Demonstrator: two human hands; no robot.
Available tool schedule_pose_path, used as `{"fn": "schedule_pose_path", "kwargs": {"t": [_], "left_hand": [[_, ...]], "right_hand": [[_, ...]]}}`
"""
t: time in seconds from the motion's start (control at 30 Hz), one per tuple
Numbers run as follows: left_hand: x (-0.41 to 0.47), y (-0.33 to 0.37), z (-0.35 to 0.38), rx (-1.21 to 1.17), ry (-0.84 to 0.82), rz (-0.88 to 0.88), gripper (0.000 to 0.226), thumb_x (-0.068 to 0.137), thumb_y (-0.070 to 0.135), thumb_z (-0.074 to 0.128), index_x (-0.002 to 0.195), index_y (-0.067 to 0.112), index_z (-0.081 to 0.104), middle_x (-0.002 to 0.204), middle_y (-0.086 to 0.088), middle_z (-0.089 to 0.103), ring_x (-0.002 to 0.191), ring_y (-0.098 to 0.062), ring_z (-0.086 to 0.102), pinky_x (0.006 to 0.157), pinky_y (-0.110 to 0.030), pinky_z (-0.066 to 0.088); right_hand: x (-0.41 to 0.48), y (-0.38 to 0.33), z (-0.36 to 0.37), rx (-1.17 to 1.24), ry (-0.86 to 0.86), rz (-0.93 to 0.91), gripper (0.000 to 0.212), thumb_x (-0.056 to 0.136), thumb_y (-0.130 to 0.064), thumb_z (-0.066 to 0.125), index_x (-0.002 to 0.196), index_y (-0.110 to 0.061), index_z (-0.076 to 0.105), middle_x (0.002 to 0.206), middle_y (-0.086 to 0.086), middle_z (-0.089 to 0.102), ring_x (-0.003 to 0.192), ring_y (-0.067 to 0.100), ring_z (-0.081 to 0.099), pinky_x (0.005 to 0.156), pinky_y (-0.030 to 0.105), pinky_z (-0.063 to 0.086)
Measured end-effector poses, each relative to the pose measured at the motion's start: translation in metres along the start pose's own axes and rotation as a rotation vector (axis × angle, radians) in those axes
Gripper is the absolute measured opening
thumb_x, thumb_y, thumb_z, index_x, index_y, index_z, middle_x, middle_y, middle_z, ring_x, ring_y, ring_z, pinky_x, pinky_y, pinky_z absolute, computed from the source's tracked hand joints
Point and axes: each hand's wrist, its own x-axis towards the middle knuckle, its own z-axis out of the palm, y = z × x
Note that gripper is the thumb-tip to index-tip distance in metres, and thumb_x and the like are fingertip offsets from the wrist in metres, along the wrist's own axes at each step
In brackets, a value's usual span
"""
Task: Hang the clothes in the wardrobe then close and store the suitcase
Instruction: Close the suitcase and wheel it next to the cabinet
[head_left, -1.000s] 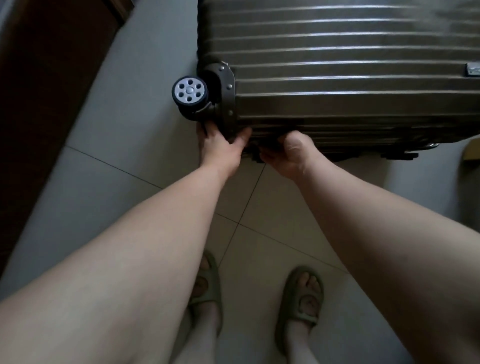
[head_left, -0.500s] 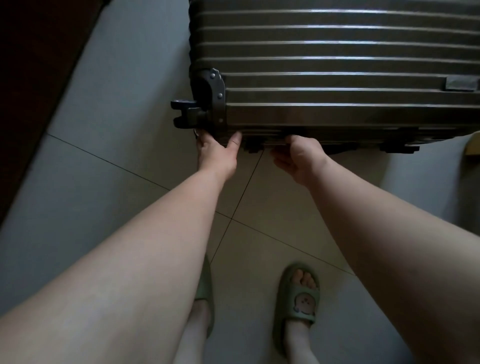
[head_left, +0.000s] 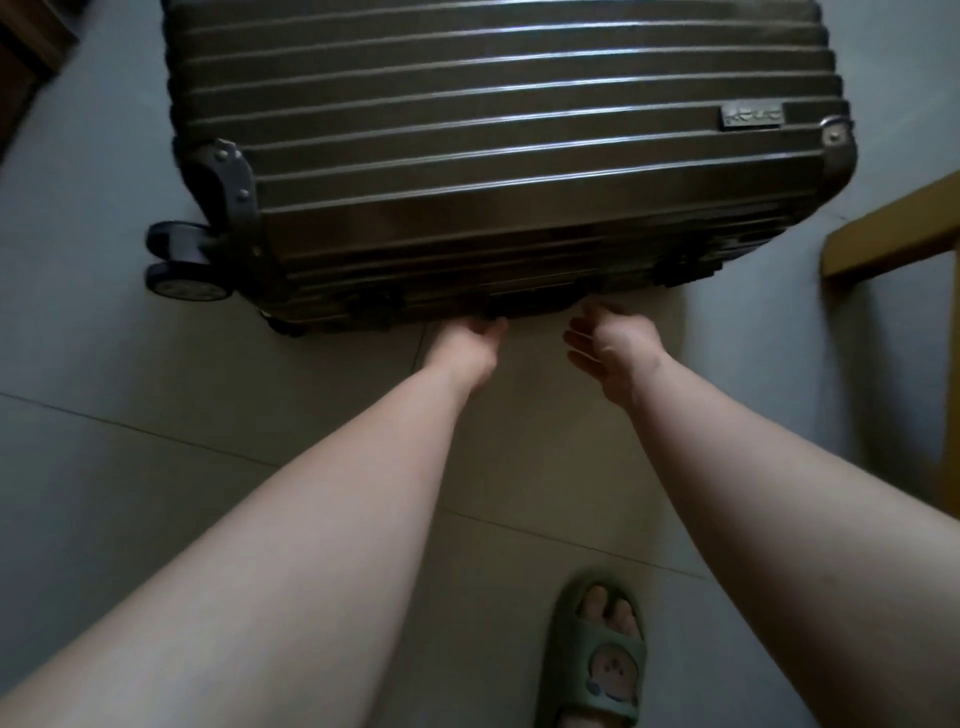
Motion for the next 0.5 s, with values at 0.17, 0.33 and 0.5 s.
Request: {"fn": "schedule_pose_path", "kwargs": {"t": [0.17,0.33,0.5], "left_hand": [[0.033,0.022,0.042,0.1,0.005,0.2,0.042,0.101,0.032,0.042,0.133,0.007,0.053,0.14,-0.013,0.052,0.128,-0.029,0.049,0.099,-0.026,0.038],[0.063,0.026,0.071,0.181,0.053,0.432,0.035,0.102,0.026,0.041,0.112,0.003,0.065,0.119,-0.019,0.063,0.112,-0.031,0.058,0.087,-0.028,0.042],[0.074,0.031,0.089,0.208,0.107,0.553,0.033,0.1,0.028,0.044,0.1,0.003,0.066,0.107,-0.019,0.066,0.103,-0.033,0.061,0.077,-0.028,0.042]], "right_hand": [[0.039,0.002,-0.038,-0.007,0.052,-0.111,0.032,0.101,-0.018,0.043,0.131,-0.006,0.05,0.131,0.018,0.058,0.122,0.031,0.056,0.106,0.043,0.043],[0.082,0.005,-0.066,0.012,0.028,-0.18,0.037,0.097,-0.025,0.053,0.127,-0.003,0.055,0.109,0.012,0.064,0.097,0.024,0.062,0.097,0.041,0.048],[0.108,0.005,-0.079,-0.113,0.016,-0.281,0.038,0.092,-0.031,0.061,0.12,-0.005,0.06,0.118,0.018,0.066,0.104,0.029,0.066,0.092,0.04,0.051]]}}
